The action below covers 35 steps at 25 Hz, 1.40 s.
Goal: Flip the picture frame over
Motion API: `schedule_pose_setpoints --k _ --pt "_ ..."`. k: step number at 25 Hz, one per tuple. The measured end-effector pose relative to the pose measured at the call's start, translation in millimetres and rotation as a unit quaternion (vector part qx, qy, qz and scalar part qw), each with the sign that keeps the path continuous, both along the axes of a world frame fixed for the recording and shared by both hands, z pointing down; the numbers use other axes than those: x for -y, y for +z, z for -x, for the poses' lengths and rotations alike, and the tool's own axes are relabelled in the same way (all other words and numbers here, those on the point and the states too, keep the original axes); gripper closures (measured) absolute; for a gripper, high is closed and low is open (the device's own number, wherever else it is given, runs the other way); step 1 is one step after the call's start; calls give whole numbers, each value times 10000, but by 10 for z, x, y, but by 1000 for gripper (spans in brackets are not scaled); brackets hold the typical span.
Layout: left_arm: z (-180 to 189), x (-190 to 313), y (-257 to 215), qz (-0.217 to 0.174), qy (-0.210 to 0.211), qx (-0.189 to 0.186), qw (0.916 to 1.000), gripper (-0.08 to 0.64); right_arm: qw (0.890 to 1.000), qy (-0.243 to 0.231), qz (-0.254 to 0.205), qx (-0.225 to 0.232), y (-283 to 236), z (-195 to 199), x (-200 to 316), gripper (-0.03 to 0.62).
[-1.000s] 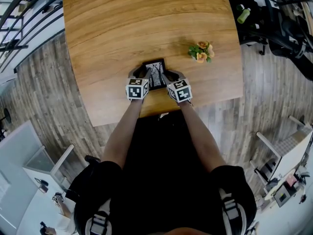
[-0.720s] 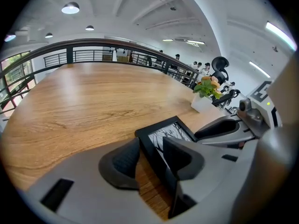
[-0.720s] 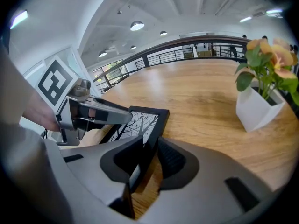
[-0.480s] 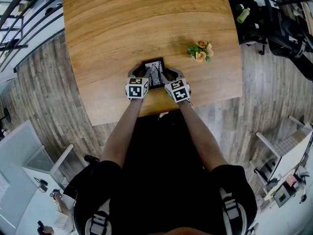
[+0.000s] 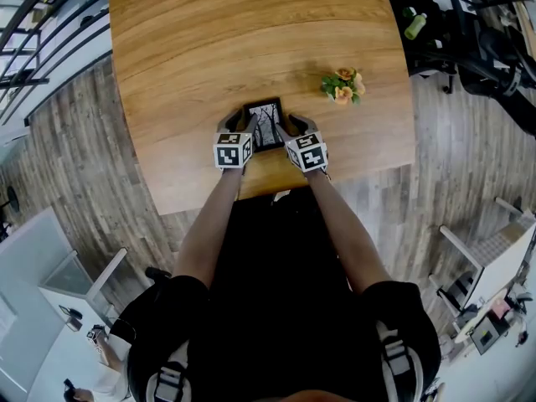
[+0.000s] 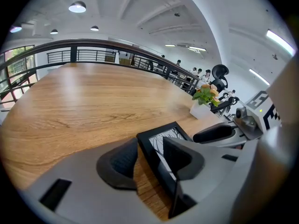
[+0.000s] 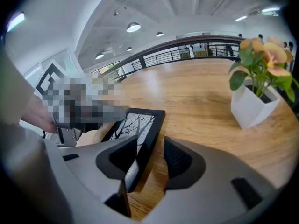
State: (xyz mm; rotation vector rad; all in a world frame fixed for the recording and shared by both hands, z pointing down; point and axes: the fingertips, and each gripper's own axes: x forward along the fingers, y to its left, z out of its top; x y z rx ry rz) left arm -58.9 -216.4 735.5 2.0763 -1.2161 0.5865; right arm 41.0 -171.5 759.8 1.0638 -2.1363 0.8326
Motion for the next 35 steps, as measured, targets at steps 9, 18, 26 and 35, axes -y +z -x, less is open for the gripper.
schedule_pose_setpoints --k 9,18,26,35 --pt "74 -153 -85 -153 217 165 9995 382 9988 -410 -223 -152 -158 33 -152 547" --pt "100 -460 -175 -171 307 11 9994 495 9984 -375 -374 -201 -286 -149 -322 584" --pt "186 -677 -270 -174 403 -33 9990 529 9975 -464 -433 -326 -366 -182 -470 584" --pt "242 -755 -318 -227 427 25 9988 532 9968 -511 -548 -264 -415 -168 -460 584"
